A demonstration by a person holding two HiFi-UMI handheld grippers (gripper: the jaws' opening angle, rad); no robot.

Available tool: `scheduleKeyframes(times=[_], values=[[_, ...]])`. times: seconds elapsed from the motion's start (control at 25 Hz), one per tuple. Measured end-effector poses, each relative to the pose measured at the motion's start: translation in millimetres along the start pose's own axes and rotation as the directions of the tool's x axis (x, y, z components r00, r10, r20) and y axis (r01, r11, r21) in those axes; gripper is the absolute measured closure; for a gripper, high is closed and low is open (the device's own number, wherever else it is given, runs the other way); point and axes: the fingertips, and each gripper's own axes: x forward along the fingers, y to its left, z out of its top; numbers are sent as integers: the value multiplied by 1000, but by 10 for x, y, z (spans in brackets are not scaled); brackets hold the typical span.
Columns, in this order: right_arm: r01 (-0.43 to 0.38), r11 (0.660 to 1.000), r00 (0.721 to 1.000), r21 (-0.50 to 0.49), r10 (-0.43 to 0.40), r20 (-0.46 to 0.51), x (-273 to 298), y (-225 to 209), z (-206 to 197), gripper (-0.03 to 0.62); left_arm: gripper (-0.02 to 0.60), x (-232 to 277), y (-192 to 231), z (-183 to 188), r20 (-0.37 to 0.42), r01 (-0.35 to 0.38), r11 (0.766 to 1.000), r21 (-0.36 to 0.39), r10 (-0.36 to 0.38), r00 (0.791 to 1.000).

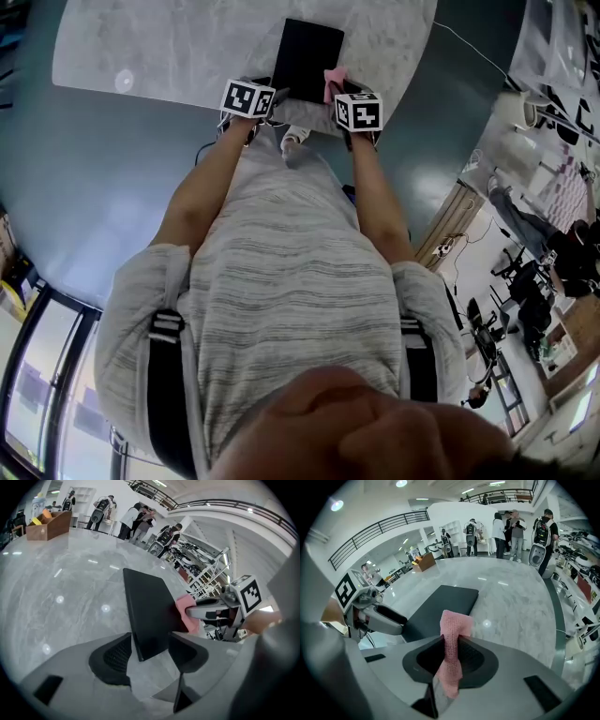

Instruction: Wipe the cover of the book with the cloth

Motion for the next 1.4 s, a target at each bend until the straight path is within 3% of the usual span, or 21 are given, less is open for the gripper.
scheduleKeyframes(times=[0.16, 0.44, 0.48, 0.64, 0.76, 1.16, 1.4], values=[[7, 1000, 1000, 1, -7, -4, 21, 51, -1, 531, 330, 6, 58, -55, -23, -30, 999, -26, 30, 999], [5, 1000, 1000, -11, -5, -13, 83, 84, -38, 531, 365, 38, 71, -60, -28, -7, 998, -70, 5, 1000], [5, 1000, 1000, -10, -5, -14, 95, 91, -34, 531, 405, 41, 64, -64, -36, 5, 997, -73, -7, 999], [1, 1000, 1000, 4, -1, -6, 95, 90, -16, 531, 410, 33, 53, -49, -40, 4, 995, -99, -8, 999], [-9, 1000, 1000, 21, 9, 7, 89, 74, -23, 531, 466, 5, 86, -42, -40, -13, 991, -130, 8, 999], [-28, 997, 999, 66, 26, 34, 115, -20, -60, 531, 506, -91, 20, 148, 19, -6, 992, -124, 9, 1000], [-29, 997, 999, 75, 26, 42, 60, -69, -75, 531, 511, -192, -123, 286, 74, 74, 987, -140, -64, 995]])
